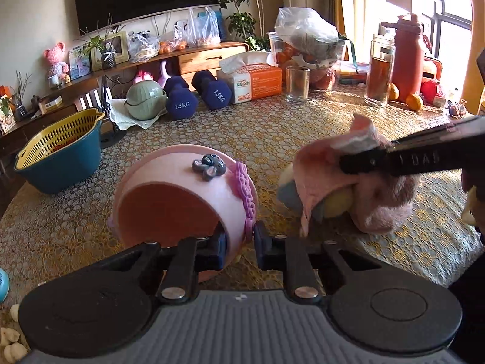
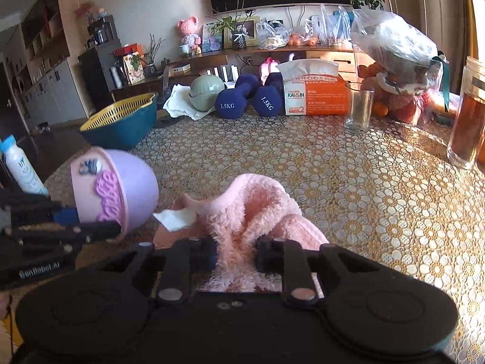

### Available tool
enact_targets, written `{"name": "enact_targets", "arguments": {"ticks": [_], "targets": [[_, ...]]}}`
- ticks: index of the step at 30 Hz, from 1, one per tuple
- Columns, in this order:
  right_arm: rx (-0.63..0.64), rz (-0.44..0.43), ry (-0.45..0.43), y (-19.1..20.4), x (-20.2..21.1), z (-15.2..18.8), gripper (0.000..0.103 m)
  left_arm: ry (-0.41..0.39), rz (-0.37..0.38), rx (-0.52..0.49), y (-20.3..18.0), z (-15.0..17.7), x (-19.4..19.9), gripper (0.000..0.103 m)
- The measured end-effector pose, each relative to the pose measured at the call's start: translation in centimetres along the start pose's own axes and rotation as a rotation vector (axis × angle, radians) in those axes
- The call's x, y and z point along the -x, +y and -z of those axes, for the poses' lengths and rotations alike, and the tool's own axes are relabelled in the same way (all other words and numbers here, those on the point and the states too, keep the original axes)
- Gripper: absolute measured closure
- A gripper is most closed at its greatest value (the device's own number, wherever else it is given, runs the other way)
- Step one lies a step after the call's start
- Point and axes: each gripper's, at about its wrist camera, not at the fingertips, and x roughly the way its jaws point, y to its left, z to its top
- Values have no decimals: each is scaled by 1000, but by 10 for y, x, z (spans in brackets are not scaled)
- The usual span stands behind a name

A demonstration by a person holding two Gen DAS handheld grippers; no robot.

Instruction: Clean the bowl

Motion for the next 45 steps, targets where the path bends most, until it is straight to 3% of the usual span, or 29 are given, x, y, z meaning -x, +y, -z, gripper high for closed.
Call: {"name": "enact_targets", "arguments": {"ticks": [7, 15, 21, 29, 45], "targets": [[6, -137, -95, 15, 36, -29, 83, 5, 11, -27, -21, 18, 18, 86], [182, -156, -191, 57, 32, -94, 83, -49, -50, -27, -15, 17, 29, 86], [293, -194, -127, 78, 6, -115, 82, -46, -42, -25, -5, 15, 24, 86], [444, -233, 40, 114, -41, -87, 82, -41, -22, 6, 4, 23, 16, 85], [282, -216, 163, 72, -66, -56, 84, -19, -47, 54, 17, 37, 12, 86]]}}
